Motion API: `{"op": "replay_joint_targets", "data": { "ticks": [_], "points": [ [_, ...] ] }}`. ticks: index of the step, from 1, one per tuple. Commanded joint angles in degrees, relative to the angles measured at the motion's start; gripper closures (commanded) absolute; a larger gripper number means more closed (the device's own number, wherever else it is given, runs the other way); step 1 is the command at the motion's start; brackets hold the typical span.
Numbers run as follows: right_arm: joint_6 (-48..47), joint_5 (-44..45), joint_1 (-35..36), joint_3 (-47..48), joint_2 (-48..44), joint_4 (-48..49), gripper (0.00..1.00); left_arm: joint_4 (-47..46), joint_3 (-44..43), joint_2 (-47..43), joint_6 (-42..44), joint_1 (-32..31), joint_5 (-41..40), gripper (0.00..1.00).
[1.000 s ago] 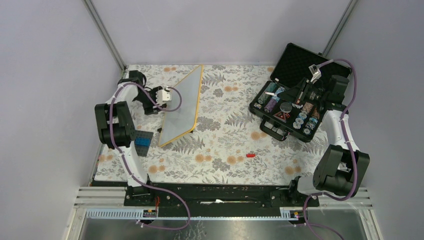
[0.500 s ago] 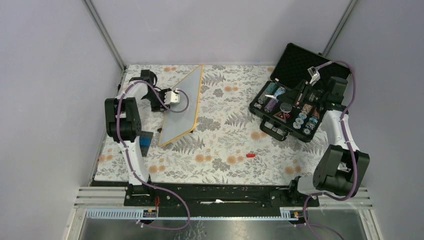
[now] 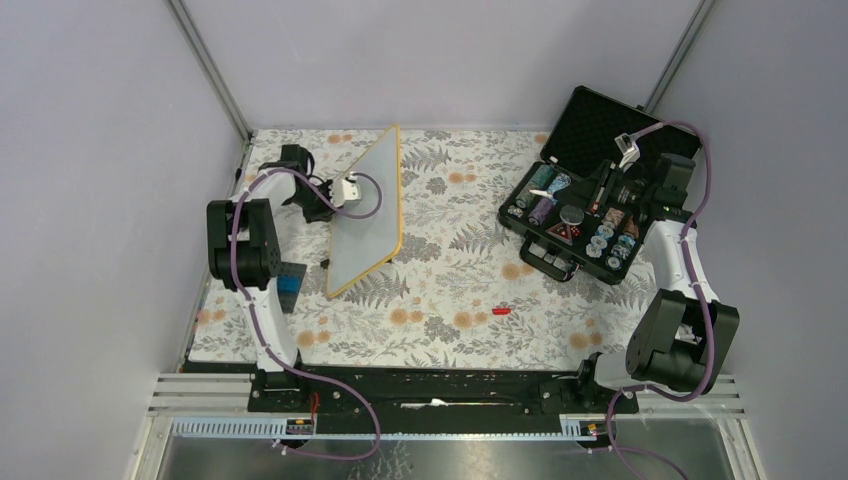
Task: Write a sentence on the whiteboard
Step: Move the whiteboard to the center of the board.
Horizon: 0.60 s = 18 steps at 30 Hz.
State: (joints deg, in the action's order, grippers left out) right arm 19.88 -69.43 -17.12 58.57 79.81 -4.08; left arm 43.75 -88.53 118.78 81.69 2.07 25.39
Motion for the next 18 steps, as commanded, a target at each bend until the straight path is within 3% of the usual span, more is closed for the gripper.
{"op": "replay_joint_targets", "data": {
  "ticks": [1,13,18],
  "points": [
    [-1.2,-0.2,0.5,0.4,-2.2,0.4,1.0,-8.3,8.6,-7.0,-14.6,0.3,2.1,1.0],
    [-1.7,-0.6,0.5,0.1,-3.6,0.4,1.0,-23.9,19.0,-15.1,-49.4,1.3,-4.6,1.0],
    [-1.9,-0.9,0.5,0.1,-4.0,0.4,1.0,-30.3,23.4,-17.7,-59.2,1.0,-7.2,1.0]
  ]
}}
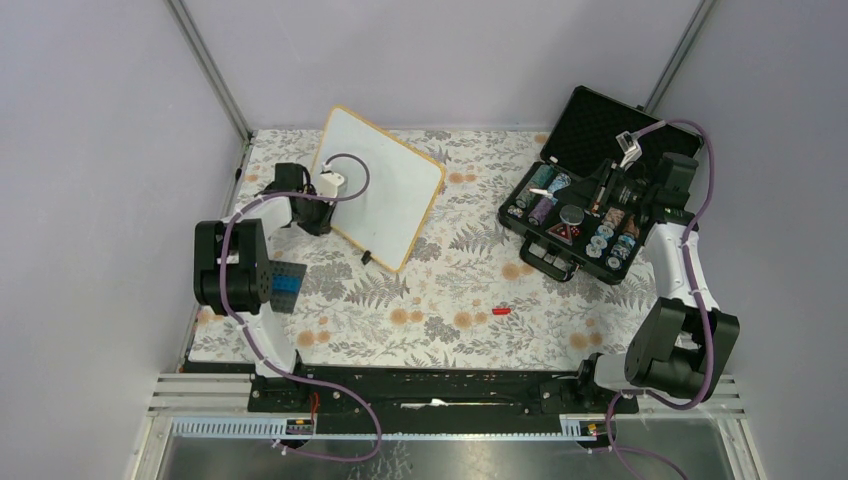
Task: Write a sentence on the whiteboard
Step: Move the whiteboard to the center of the board.
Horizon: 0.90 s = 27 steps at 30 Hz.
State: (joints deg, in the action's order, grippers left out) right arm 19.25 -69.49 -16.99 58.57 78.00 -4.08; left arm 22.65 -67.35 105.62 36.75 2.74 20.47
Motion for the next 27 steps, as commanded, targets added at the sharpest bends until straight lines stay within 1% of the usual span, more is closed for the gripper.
{"op": "replay_joint_targets", "data": {
  "ticks": [1,4,6,8,16,21,27],
  "points": [
    [-1.2,-0.8,0.4,0.1,-2.3,0.3,1.0,-9.7,2.6,-4.8,-16.0,0.1,-2.8,1.0],
    [-1.2,-0.6,0.4,0.0,-2.6,0.3,1.0,-9.4,3.3,-5.8,-20.4,-1.1,-4.0,1.0],
    [-1.2,-0.6,0.4,0.0,-2.9,0.4,1.0,-9.9,4.4,-6.8,-22.5,-2.4,-6.3,1.0],
    [-1.2,-0.3,0.4,0.0,-3.1,0.3,1.0,-9.6,5.2,-7.8,-24.4,-5.0,-8.5,1.0],
    [-1.4,0.3,0.4,-0.2,-4.0,0.2,1.0,-9.4,10.1,-11.6,-32.8,-11.6,-13.7,1.0],
    [-1.2,0.3,0.4,0.0,-3.8,0.3,1.0,-9.0,12.5,-12.8,-38.9,-16.3,-19.3,1.0],
    [-1.4,0.2,0.4,-0.1,-3.7,0.2,1.0,-6.9,13.0,-13.2,-42.0,-19.4,-18.0,0.98]
  ]
}}
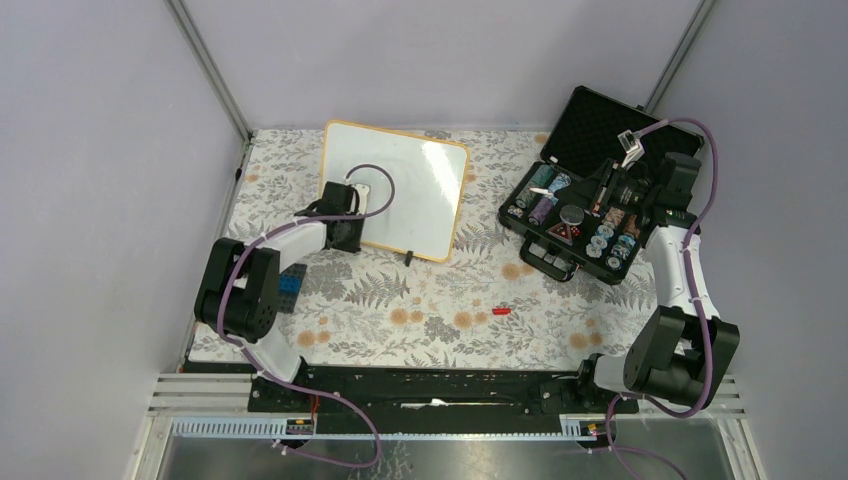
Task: Write a sentence on the whiteboard
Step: Move the whiteboard to the center of the board.
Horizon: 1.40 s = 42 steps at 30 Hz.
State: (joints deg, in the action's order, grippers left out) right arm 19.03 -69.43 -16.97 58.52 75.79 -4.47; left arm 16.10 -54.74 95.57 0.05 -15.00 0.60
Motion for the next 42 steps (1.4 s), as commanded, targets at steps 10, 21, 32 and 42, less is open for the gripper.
{"op": "replay_joint_targets", "data": {
  "ticks": [10,21,32,42],
  "points": [
    [-1.1,0.2,0.4,0.1,-1.3,0.6,1.0,-0.7,4.0,-4.8,-7.0,-5.5,4.7,0.87],
    [-0.9,0.3,0.4,0.1,-1.1,0.7,1.0,-1.8,6.1,-5.7,-9.8,-9.2,7.2,0.72],
    [-1.0,0.4,0.4,0.0,-0.8,0.6,1.0,-3.4,5.5,-5.8,-8.9,-15.2,10.7,0.49],
    [-1.3,0.6,0.4,-0.4,-1.2,0.6,1.0,-7.4,6.0,-6.5,-6.7,-22.4,11.0,0.41]
  ]
}}
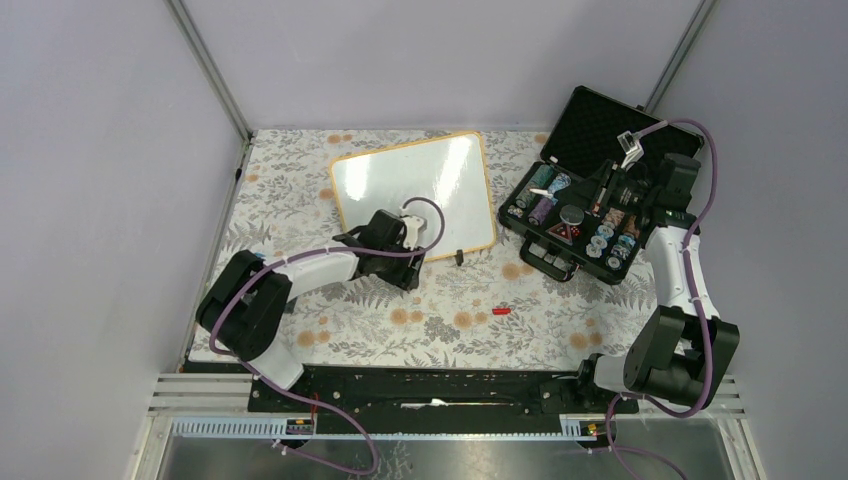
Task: Write a sentence on the whiteboard
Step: Move the whiteboard to the center of the board.
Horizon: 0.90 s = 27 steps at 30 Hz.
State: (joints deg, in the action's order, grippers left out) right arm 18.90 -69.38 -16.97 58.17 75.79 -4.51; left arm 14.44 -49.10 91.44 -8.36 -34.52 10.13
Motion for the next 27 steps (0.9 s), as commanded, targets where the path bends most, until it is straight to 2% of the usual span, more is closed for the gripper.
{"op": "replay_joint_targets", "data": {
  "ticks": [1,9,13,17,21,24,27],
  "points": [
    [-1.2,0.6,0.4,-0.1,-1.1,0.6,1.0,-6.2,0.4,-2.5,2.1,-3.6,1.1,0.4],
    [-1.7,-0.1,0.4,-0.4,-2.0,0.5,1.0,-6.9,-2.4,-2.0,5.8,-6.4,1.8,0.38],
    [-7.2,0.8,0.9,1.7,-2.0,-4.9,1.0,-0.9,-3.8,-4.2,11.1,-7.1,4.2,0.36],
    [-10.6,1.8,2.0,3.7,-1.4,-8.6,1.0,4.7,-2.8,-9.4,15.6,-7.1,4.3,0.29],
    [-10.7,2.1,2.8,4.6,-0.8,-8.6,1.0,11.2,-4.6,-13.4,28.0,-7.5,6.8,0.29],
    [-10.9,2.9,3.8,4.4,-0.7,-8.6,1.0,19.3,-10.4,-11.2,38.6,-8.8,7.4,0.28],
    [-11.0,3.7,4.6,4.1,-1.2,-8.6,1.0,25.5,-15.0,-7.8,52.6,-11.8,5.4,0.33]
  ]
}}
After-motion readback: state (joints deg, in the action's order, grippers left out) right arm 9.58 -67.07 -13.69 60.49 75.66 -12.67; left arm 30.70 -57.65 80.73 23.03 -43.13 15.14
